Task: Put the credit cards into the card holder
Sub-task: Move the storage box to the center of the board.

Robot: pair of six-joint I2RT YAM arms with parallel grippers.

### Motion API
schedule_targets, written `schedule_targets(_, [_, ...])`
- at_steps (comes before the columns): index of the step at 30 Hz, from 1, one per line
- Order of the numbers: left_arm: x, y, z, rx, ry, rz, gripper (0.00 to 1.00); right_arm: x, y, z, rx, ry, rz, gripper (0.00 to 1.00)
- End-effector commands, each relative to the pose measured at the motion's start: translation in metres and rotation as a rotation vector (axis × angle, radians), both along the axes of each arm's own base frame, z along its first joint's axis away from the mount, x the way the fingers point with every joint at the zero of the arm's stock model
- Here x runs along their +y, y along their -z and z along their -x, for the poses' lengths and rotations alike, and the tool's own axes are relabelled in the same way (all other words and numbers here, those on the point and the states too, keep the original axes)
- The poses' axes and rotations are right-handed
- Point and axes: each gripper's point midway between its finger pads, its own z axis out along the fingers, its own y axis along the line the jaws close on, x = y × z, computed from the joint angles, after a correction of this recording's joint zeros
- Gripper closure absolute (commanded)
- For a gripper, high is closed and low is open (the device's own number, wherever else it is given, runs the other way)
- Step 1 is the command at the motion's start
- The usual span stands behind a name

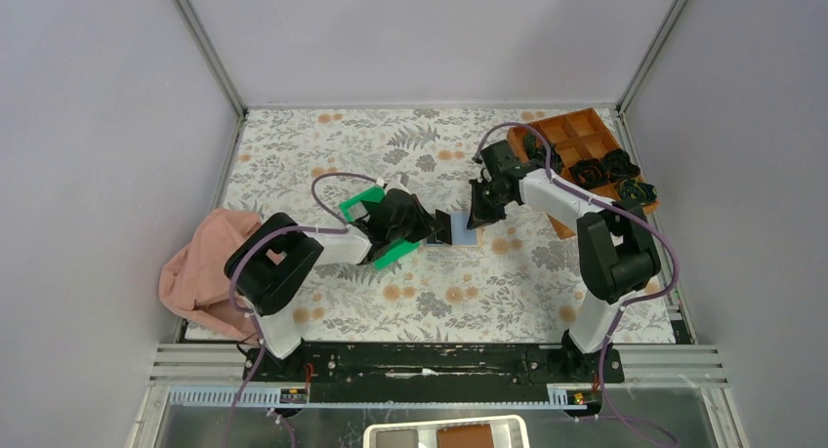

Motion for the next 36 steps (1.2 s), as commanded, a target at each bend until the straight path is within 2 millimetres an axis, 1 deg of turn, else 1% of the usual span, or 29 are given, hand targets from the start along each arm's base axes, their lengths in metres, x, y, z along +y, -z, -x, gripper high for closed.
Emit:
schedule_targets(1, [-0.013,-0.023,-0.019,-0.081,-0.033,0.064,1.0,-0.003,0.007,-0.002,-0.007,-0.005,0.037,1.0])
schedule_targets(8, [-0.015,-0.014,-0.022,-0.071,-0.035,0.058,1.0,-0.007,0.019,-0.003,0.012,0.006,0.064,1.0])
schedule_targets(19, [-0.015,-0.008,-0.024,-0.08,-0.038,0.035,1.0,-0.007,0.021,-0.009,0.012,0.02,0.083,1.0])
schedule_targets(22, [-0.018,-0.01,-0.025,-0.1,-0.025,-0.01,1.0,-0.007,0.023,-0.011,0.013,0.025,0.087,1.0])
schedule_targets(26, [-0.017,-0.008,-0.027,-0.113,-0.014,-0.131,1.0,-0.005,0.023,-0.012,0.015,0.017,0.084,1.0])
schedule_targets(28, [-0.011,-0.005,-0.027,-0.107,-0.028,-0.191,1.0,-0.003,0.021,-0.013,0.003,0.0,0.103,1.0])
schedule_targets(30, [0.003,-0.001,-0.028,-0.089,-0.064,-0.257,1.0,-0.002,0.017,-0.015,-0.013,-0.002,0.104,1.0])
schedule_targets(32, [0.014,0.005,-0.024,-0.066,-0.079,-0.312,1.0,0.0,0.016,-0.017,-0.017,0.0,0.102,1.0])
schedule_targets(36, [0.034,0.008,-0.017,-0.048,-0.096,-0.405,1.0,0.001,0.015,-0.02,-0.023,0.0,0.099,1.0])
